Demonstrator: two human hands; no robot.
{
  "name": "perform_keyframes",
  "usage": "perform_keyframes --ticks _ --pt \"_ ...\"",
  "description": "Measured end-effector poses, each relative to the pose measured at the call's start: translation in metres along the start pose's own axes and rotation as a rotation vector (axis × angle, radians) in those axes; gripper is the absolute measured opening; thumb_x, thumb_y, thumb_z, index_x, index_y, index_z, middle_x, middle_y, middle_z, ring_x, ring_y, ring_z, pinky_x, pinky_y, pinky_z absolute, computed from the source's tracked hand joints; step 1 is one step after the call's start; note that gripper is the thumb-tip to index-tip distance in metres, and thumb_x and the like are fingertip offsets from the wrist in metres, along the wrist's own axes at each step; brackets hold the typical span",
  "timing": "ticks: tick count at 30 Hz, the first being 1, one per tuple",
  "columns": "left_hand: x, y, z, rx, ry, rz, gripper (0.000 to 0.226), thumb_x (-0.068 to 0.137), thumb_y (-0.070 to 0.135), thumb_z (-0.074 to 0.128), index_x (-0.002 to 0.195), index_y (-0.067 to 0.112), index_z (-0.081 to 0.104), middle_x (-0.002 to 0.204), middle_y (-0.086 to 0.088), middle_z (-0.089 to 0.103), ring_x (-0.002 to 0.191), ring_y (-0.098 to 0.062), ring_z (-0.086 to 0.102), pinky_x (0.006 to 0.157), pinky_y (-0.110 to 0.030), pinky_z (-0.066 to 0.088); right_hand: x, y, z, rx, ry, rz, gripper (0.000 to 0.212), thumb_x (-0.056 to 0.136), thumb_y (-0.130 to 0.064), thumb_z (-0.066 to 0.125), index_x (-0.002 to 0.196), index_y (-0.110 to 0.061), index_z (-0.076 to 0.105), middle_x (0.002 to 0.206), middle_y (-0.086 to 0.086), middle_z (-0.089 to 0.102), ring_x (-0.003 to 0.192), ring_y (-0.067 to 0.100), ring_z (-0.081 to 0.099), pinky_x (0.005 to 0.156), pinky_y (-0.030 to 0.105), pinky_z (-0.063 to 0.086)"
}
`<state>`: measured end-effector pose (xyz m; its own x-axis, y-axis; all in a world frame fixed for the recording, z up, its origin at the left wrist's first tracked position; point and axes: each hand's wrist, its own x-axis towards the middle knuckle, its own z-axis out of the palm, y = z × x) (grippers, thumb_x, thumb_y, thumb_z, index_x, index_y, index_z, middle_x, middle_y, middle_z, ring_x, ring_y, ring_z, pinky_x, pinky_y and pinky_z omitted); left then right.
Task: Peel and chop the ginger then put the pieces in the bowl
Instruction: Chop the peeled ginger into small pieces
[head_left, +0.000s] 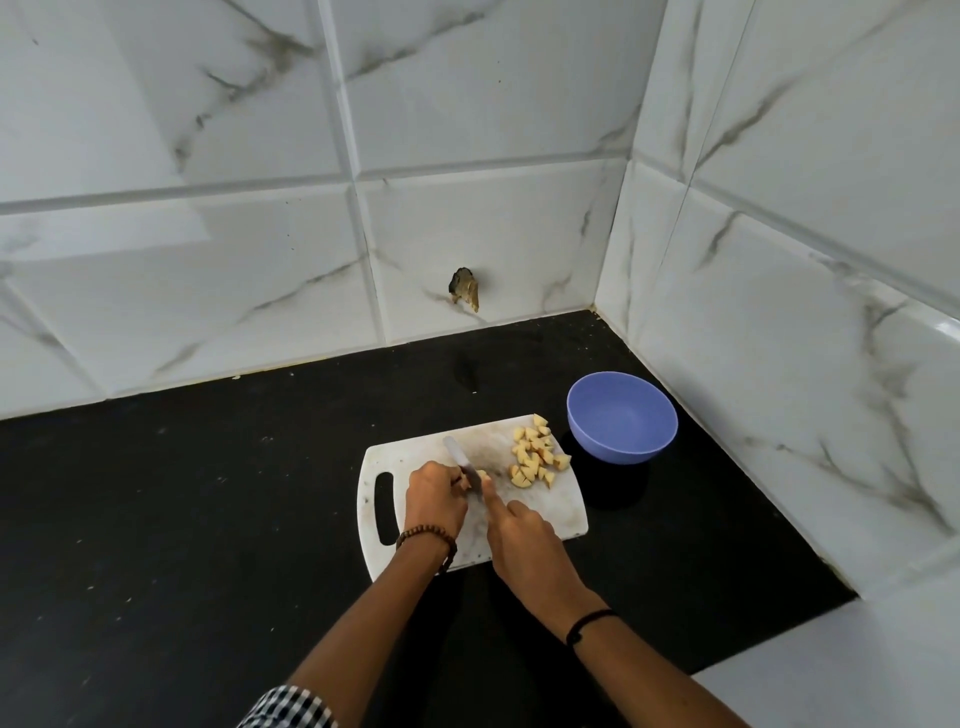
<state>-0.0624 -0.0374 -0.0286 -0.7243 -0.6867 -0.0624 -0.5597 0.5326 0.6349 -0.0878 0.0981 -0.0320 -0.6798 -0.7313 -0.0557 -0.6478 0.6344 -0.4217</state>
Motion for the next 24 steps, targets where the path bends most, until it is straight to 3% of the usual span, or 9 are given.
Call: perform_keyframes --ticks 5,9,16,20,24 --pt "0.0072 0.0047 0.0009 0.055 -0.014 -0.023 0.013 0.089 0.011 0.06 0.084 0.009 0.072 0.083 -0.008 0.066 0.068 -0.016 0.058 0.055 -0.019 0.042 0.0029 0.0013 0.0017 0.046 0.008 0.027 0.071 0.103 -0.024 0.046 0.157 -0.026 0.001 0.111 0.007 0.058 0.093 0.015 0.058 0.082 0.027 0.05" --pt "0.0108 0.0043 0.0052 0.094 0.015 -0.041 0.011 0.088 0.014 0.061 0.083 0.009 0.07 0.083 -0.01 0.064 0.067 -0.019 0.057 0.055 -0.027 0.048 0.0039 0.0028 0.0028 0.066 0.027 0.019 0.067 0.104 -0.023 0.044 0.157 -0.025 0.003 0.109 0.008 0.061 0.094 0.016 0.06 0.083 0.029 0.051" --pt "0.0098 0.0025 0.0085 0.053 0.035 -0.096 0.013 0.089 0.014 0.06 0.082 0.006 0.069 0.079 -0.01 0.062 0.062 -0.018 0.054 0.047 -0.02 0.035 0.0015 -0.0006 0.0056 0.045 0.013 0.021 0.07 0.103 -0.023 0.045 0.157 -0.024 0.0 0.111 0.009 0.06 0.096 0.018 0.06 0.085 0.03 0.051" --pt "0.0098 0.0007 0.0094 0.01 0.048 -0.122 0.013 0.088 0.016 0.062 0.082 0.007 0.069 0.078 -0.008 0.063 0.063 -0.017 0.056 0.046 -0.019 0.036 0.0017 0.0012 0.0077 0.058 0.018 0.005 0.069 0.104 -0.025 0.045 0.157 -0.024 0.0 0.111 0.008 0.061 0.096 0.015 0.058 0.083 0.026 0.049" --pt "0.0097 -0.0002 0.0095 -0.006 0.048 -0.124 0.014 0.089 0.015 0.061 0.08 0.007 0.069 0.074 -0.005 0.063 0.062 -0.014 0.057 0.046 -0.018 0.038 0.0038 0.0055 0.0065 0.218 0.039 0.005 0.062 0.104 -0.024 0.043 0.156 -0.026 0.01 0.115 0.005 0.063 0.102 0.011 0.059 0.093 0.026 0.051"
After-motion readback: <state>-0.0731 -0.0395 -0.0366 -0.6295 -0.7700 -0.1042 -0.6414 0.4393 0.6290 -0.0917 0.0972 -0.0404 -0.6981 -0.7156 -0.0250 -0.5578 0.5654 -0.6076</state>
